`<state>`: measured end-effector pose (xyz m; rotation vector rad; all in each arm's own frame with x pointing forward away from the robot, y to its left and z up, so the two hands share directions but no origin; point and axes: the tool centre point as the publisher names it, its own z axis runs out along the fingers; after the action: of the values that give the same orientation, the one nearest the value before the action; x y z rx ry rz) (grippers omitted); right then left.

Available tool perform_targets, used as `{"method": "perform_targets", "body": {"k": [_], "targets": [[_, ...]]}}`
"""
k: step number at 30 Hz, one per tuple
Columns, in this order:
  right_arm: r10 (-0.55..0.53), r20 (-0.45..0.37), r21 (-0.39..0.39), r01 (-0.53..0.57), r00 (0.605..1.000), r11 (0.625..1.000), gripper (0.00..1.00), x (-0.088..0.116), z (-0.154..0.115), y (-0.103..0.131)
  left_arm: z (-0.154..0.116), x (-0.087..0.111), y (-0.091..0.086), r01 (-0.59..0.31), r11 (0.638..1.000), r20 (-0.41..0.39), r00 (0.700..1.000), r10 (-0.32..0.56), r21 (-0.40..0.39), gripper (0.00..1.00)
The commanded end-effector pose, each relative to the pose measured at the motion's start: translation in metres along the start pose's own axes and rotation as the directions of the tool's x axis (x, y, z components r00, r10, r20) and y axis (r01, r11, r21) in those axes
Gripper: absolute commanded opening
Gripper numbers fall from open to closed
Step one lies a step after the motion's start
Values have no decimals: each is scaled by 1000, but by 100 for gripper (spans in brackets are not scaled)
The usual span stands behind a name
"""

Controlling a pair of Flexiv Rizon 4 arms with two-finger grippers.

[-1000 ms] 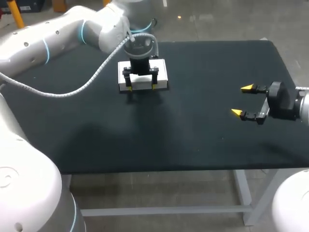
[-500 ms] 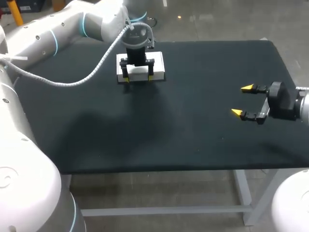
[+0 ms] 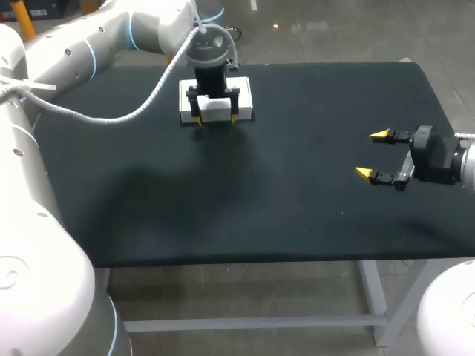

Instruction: Assemble the packaging by folding the flat box into shape, placing the metal phone stand inside, and closing the box properly

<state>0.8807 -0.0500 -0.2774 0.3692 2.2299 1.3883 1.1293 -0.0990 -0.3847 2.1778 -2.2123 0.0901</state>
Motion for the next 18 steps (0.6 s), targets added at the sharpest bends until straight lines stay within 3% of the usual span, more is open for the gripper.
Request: {"method": "perform_targets", "body": {"k": [1, 9, 18], "targets": [[-1, 0, -6, 1, 1000, 1000, 100, 0, -1, -1, -21, -8, 46, -23, 988, -28, 999, 28, 150, 100], [-1, 0, -6, 1, 1000, 1000, 100, 0, -1, -1, -37, -13, 102, -90, 959, -96, 988, 120, 268, 100], [-1, 0, -6, 1, 1000, 1000, 100, 0, -1, -1, -35, -27, 149, -101, 915, -142, 975, 168, 390, 100]]}}
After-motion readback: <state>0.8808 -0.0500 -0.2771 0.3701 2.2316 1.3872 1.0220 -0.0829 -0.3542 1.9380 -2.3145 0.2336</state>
